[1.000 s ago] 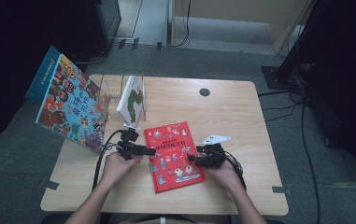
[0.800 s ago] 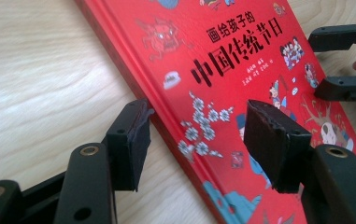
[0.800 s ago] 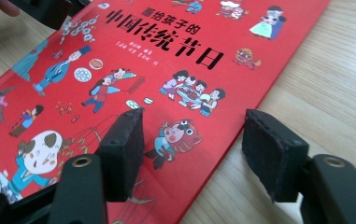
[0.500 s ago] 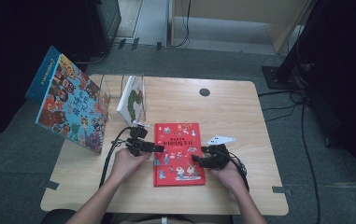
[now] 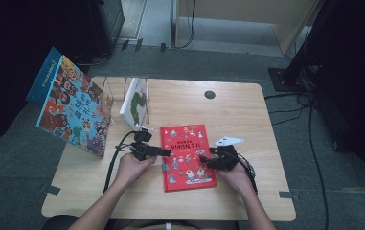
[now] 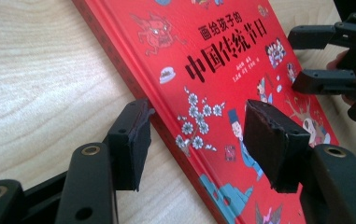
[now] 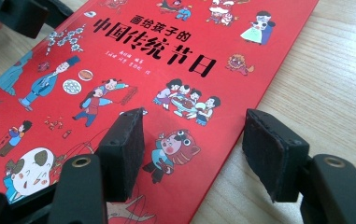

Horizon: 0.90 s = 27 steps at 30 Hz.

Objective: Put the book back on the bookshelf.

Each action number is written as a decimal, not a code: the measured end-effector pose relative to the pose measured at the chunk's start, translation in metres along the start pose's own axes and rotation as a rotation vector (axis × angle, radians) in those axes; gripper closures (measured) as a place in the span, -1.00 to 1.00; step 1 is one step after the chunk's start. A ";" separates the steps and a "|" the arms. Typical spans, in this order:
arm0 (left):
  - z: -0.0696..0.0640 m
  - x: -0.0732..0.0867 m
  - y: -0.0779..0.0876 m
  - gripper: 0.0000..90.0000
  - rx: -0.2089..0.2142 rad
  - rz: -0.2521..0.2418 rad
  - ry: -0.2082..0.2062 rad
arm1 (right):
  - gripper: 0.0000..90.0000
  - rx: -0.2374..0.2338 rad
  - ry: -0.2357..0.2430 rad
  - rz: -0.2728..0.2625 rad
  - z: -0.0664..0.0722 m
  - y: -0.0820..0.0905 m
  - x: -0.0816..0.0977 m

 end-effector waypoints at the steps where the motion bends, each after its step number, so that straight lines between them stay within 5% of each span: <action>1: -0.002 0.002 0.000 -0.07 -0.009 0.004 -0.011 | -0.12 0.005 -0.006 0.002 0.001 0.000 0.000; 11: -0.011 0.014 0.001 -0.14 -0.025 0.014 -0.029 | -0.03 0.005 -0.091 0.064 0.001 0.003 0.000; 27: -0.011 0.015 0.001 -0.10 -0.021 0.016 -0.028 | 0.06 0.068 -0.308 0.348 -0.003 -0.005 -0.024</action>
Point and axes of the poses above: each handheld gripper's, and its own axes: y roughly backward along the jaws, x roughly out of its underside, z roughly to its left, the point moved 7 cm from there along -y, roughly forward along the jaws, and after that the axes turned 3 degrees about z, right-handed, at the moved point
